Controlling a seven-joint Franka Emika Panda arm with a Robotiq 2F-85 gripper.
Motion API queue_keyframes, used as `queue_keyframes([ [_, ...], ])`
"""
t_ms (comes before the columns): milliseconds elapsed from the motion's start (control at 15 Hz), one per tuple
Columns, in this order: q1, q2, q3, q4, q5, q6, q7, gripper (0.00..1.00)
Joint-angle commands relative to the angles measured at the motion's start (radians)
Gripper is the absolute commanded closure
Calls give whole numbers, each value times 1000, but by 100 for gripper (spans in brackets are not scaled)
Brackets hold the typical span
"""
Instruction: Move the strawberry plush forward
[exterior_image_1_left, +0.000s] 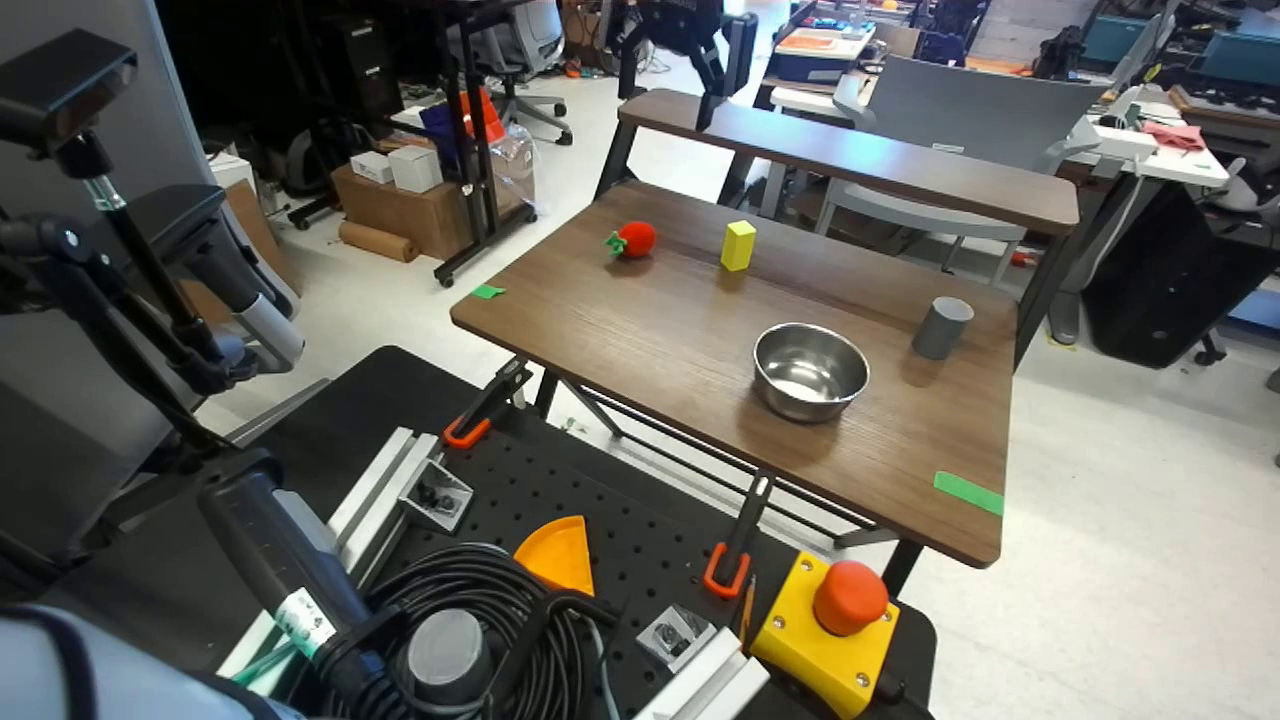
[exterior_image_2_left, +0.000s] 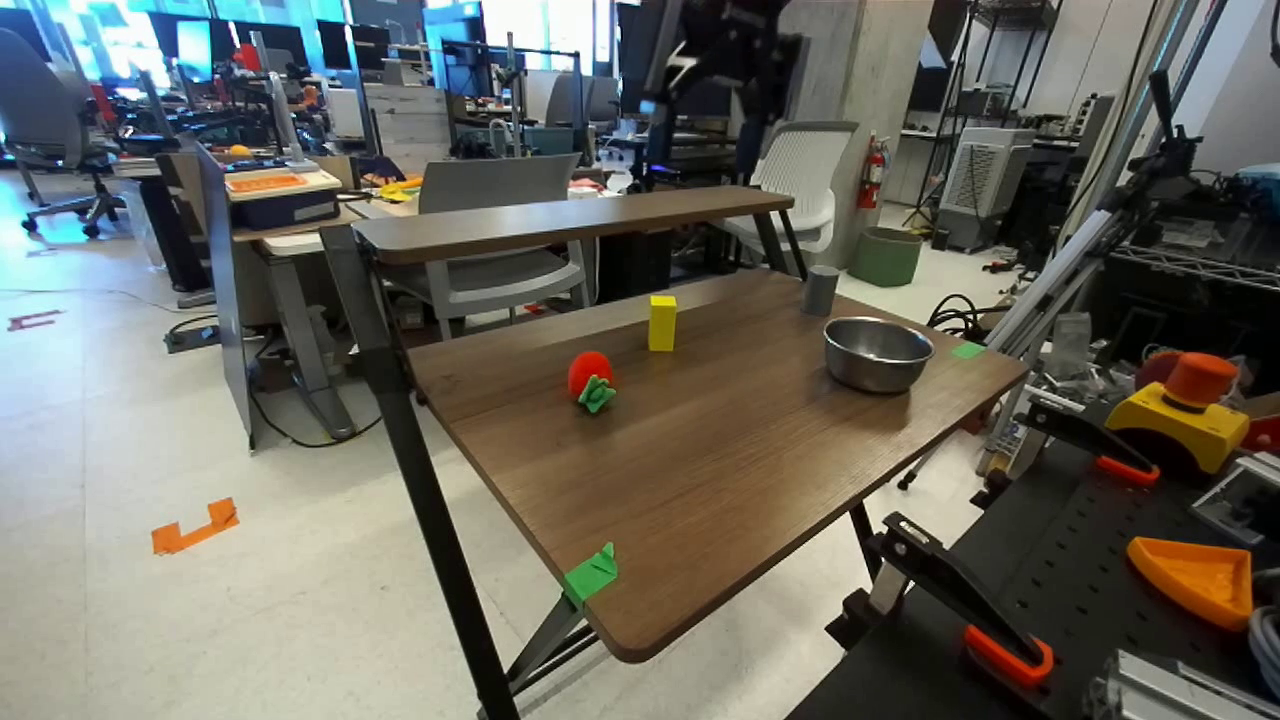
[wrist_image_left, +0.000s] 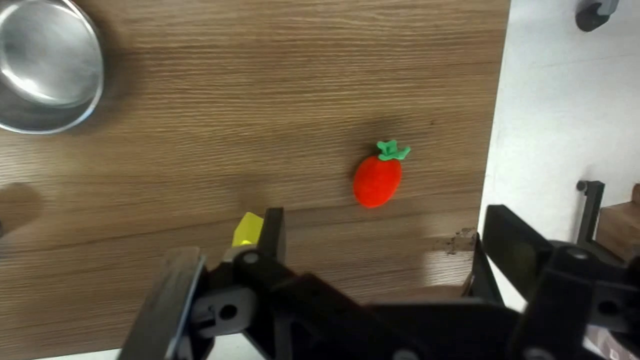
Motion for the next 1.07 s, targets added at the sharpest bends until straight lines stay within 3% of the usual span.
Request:
queue_keyframes([
  [0, 30, 213, 22, 208, 23, -17, 0, 0],
  [400, 62, 442, -2, 420, 1, -68, 51, 0],
  [800, 83, 582, -13, 562, -1, -197, 105, 0],
  [867, 85, 600, -15, 584, 0, -221, 115, 22],
  [1000, 92, 635, -21, 626, -3, -259, 131, 34],
])
